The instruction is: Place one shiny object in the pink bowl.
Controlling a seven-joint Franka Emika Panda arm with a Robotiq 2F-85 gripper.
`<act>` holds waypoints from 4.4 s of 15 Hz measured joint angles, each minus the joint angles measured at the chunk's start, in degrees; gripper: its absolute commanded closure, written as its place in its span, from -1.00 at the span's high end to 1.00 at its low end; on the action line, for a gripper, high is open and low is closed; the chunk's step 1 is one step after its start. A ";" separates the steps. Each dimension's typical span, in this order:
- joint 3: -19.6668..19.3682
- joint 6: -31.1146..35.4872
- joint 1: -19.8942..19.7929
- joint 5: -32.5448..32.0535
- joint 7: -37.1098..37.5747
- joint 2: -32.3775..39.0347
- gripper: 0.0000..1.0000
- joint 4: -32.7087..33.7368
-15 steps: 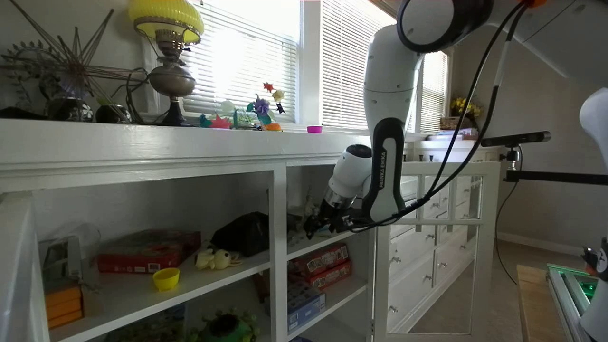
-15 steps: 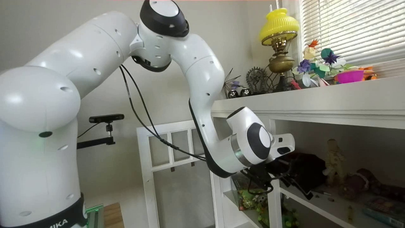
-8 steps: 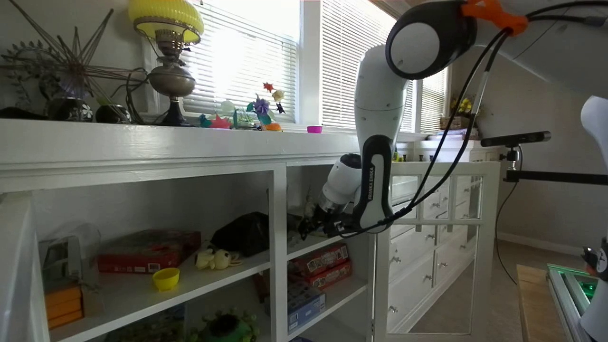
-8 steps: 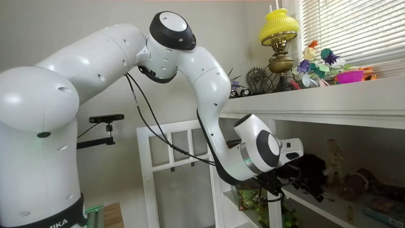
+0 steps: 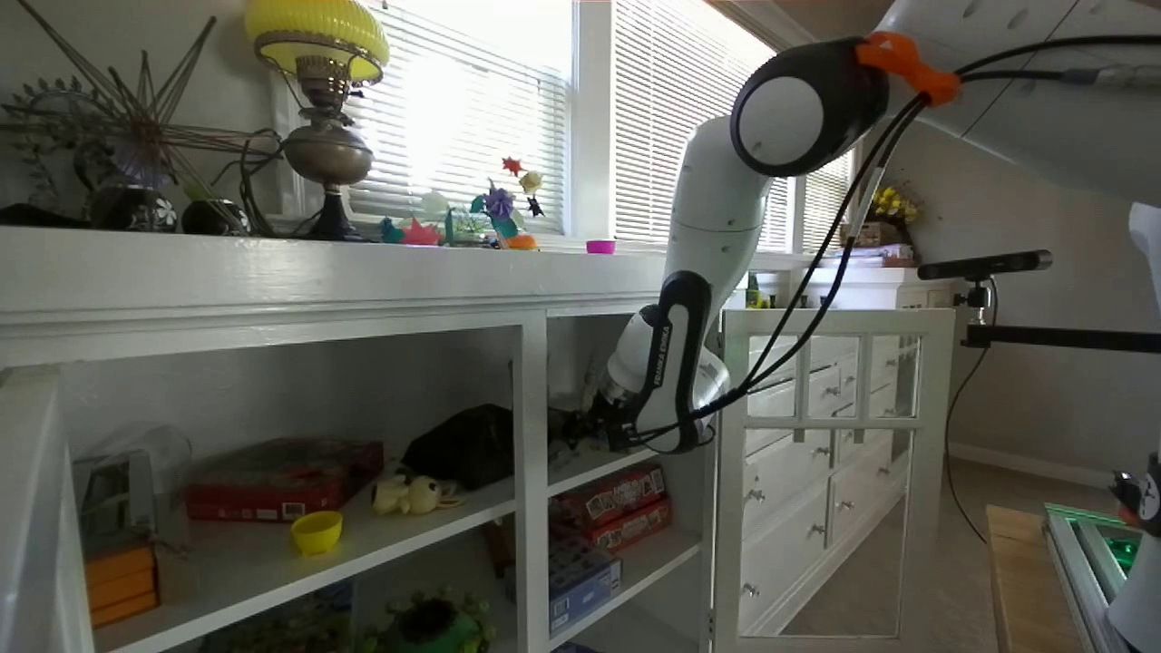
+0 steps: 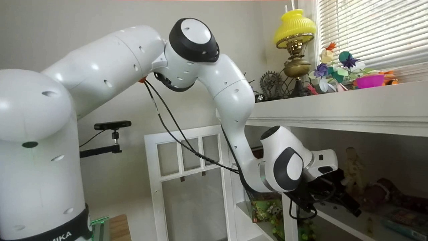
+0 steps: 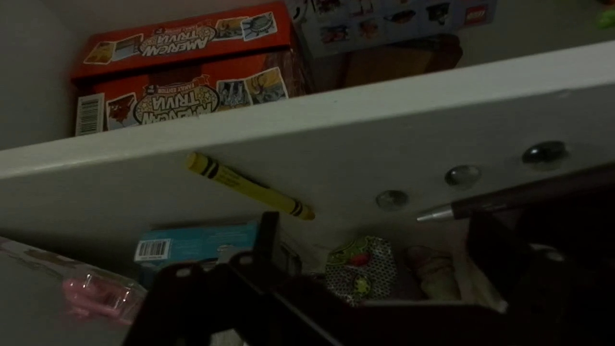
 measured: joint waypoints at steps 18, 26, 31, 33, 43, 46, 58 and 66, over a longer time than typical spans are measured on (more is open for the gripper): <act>8.79 -0.05 -5.39 13.67 -16.74 3.40 0.26 6.57; 8.79 -0.05 -6.06 13.93 -17.51 5.12 0.09 9.09; 8.79 -0.05 -6.05 13.96 -17.99 5.72 -0.22 10.18; 8.83 -0.05 -5.93 13.96 -18.18 5.72 -0.23 10.28; 8.82 -0.04 -5.49 14.27 -18.83 5.69 -0.54 10.32; 8.74 -0.19 -5.24 15.08 -19.04 5.72 -0.78 10.32; 6.73 -1.82 -3.26 17.94 -19.10 5.72 -0.89 10.24; 5.39 -2.54 -1.62 18.03 -20.42 2.90 -0.89 7.76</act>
